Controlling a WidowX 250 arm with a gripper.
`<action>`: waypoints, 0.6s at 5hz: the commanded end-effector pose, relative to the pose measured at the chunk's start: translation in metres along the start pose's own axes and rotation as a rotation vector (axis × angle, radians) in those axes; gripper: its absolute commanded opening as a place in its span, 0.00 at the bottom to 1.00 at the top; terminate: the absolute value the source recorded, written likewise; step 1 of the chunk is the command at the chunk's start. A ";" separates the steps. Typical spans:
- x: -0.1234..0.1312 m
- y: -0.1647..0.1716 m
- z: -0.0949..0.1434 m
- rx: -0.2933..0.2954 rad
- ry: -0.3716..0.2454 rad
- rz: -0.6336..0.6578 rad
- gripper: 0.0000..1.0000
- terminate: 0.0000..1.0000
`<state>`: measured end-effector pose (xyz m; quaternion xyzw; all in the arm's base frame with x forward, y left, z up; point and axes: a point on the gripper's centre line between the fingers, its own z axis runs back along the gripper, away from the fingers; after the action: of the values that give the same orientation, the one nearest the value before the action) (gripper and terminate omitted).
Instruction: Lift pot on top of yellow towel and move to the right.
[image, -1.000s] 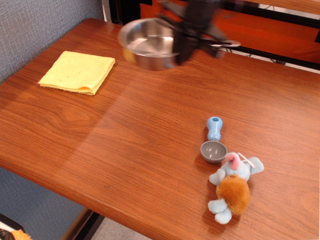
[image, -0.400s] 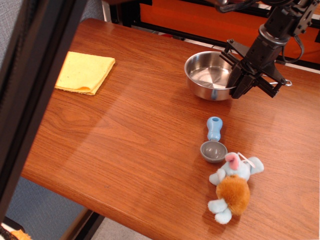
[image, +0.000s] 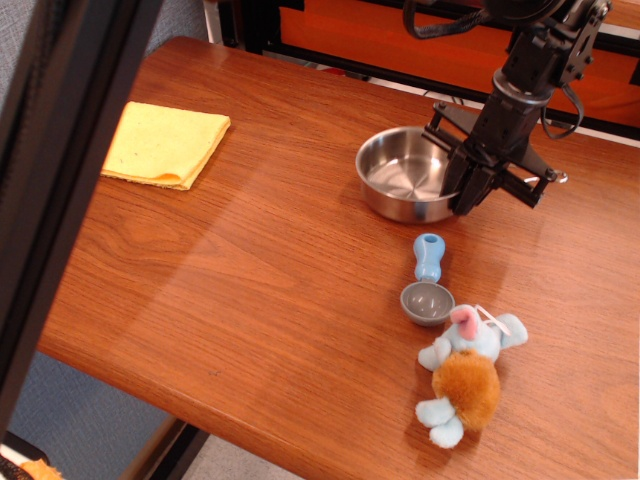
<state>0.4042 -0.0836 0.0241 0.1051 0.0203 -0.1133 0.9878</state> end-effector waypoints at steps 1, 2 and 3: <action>0.002 0.007 0.029 -0.056 -0.046 0.033 1.00 0.00; -0.002 0.013 0.041 -0.086 -0.068 0.073 1.00 0.00; -0.006 0.028 0.072 -0.107 -0.097 0.155 1.00 0.00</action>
<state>0.3985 -0.0688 0.0664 0.0492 0.0152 -0.0406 0.9978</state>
